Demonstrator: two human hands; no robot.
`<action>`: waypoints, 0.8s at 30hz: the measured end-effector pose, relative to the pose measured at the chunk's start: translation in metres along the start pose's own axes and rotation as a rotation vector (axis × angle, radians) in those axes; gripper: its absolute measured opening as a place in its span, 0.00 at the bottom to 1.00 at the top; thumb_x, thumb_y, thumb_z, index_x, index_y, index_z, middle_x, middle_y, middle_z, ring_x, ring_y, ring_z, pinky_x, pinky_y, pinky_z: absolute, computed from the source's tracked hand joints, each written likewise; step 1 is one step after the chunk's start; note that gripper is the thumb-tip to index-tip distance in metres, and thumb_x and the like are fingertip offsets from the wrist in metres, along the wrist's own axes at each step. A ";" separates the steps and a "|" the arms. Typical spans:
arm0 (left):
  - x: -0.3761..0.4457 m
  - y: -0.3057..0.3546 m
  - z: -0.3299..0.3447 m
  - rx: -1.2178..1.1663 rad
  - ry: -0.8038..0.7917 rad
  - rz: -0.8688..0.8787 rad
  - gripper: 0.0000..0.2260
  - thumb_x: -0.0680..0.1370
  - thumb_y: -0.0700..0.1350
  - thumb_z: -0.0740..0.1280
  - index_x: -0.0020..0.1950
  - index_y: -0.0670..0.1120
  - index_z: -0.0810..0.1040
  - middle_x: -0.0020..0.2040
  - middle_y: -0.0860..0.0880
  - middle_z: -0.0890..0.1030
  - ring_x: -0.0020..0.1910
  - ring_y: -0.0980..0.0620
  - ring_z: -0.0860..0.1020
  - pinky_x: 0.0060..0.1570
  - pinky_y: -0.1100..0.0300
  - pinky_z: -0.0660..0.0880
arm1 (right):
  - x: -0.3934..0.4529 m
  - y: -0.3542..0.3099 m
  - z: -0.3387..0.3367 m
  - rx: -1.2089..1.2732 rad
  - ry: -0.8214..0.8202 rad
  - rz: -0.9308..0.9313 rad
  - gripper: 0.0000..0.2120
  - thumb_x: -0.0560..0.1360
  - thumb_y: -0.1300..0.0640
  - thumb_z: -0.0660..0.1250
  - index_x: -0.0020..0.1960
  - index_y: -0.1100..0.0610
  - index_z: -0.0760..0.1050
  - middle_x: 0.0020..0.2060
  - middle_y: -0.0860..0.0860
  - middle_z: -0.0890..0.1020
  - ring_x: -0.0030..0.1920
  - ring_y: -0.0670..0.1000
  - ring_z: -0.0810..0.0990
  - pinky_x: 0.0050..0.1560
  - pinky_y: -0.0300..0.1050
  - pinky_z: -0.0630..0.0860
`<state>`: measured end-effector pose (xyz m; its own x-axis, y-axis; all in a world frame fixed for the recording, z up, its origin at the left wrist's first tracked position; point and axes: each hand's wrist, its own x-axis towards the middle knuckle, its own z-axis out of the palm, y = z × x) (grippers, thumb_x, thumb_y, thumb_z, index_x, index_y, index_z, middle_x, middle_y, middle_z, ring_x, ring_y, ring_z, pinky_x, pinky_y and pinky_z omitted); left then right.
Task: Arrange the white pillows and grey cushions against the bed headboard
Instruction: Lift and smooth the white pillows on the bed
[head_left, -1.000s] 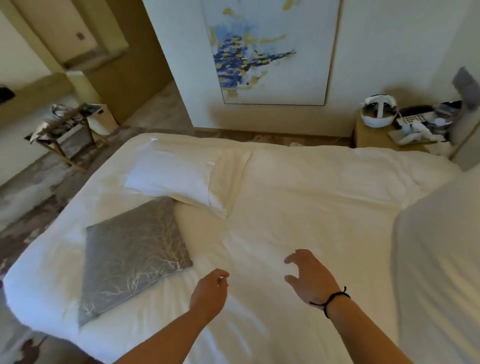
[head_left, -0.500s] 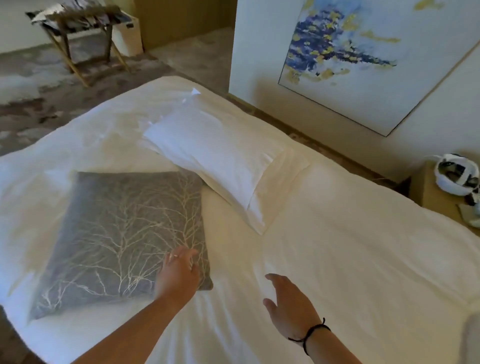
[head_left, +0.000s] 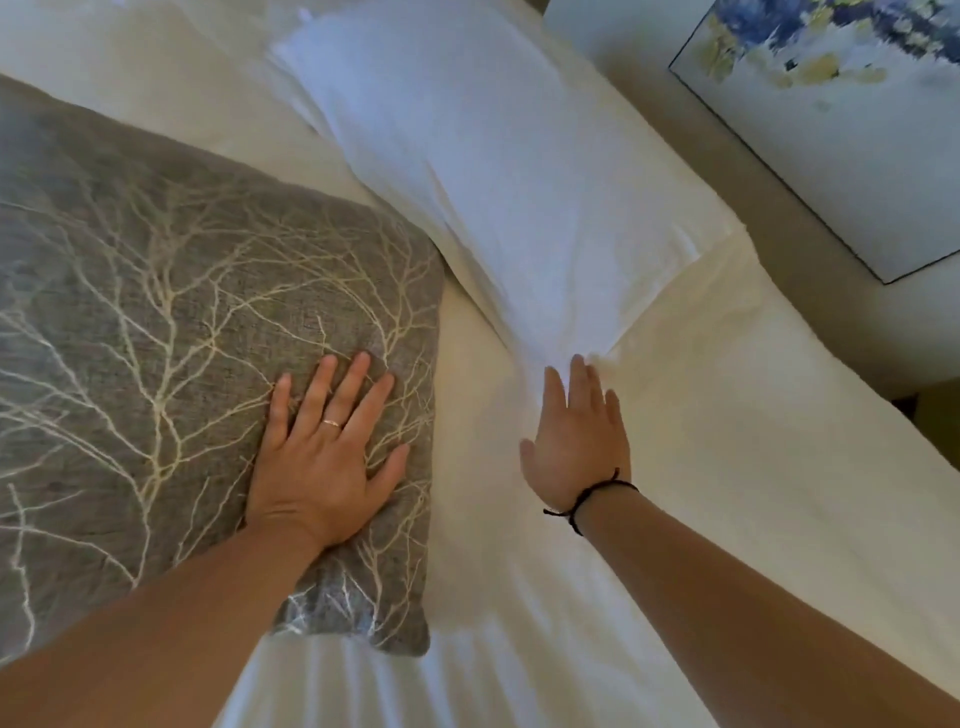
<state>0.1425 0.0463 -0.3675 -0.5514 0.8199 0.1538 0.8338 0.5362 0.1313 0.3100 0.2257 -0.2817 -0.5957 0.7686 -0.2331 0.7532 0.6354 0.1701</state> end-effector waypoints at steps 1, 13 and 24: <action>0.001 -0.002 0.005 0.003 0.017 0.002 0.33 0.77 0.67 0.53 0.79 0.55 0.58 0.81 0.51 0.55 0.79 0.46 0.51 0.76 0.43 0.37 | 0.017 0.001 0.006 -0.070 0.028 0.001 0.39 0.77 0.48 0.61 0.79 0.58 0.43 0.78 0.61 0.43 0.78 0.59 0.42 0.77 0.58 0.47; 0.001 -0.008 0.015 -0.042 0.038 0.025 0.34 0.76 0.66 0.55 0.79 0.55 0.57 0.81 0.51 0.53 0.80 0.47 0.49 0.75 0.44 0.36 | 0.115 0.030 0.001 -0.289 0.057 0.012 0.16 0.77 0.67 0.57 0.61 0.61 0.75 0.51 0.59 0.81 0.52 0.60 0.80 0.46 0.50 0.77; 0.005 -0.006 -0.004 -0.036 -0.120 -0.009 0.33 0.77 0.69 0.50 0.79 0.57 0.55 0.81 0.52 0.52 0.80 0.48 0.48 0.76 0.44 0.35 | 0.037 0.012 -0.060 0.218 -0.093 -0.097 0.09 0.74 0.56 0.66 0.37 0.56 0.72 0.33 0.53 0.74 0.41 0.60 0.78 0.37 0.46 0.69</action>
<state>0.1344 0.0462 -0.3633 -0.5505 0.8341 0.0345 0.8260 0.5381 0.1679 0.2805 0.2661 -0.2310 -0.6478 0.6881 -0.3269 0.7419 0.6673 -0.0655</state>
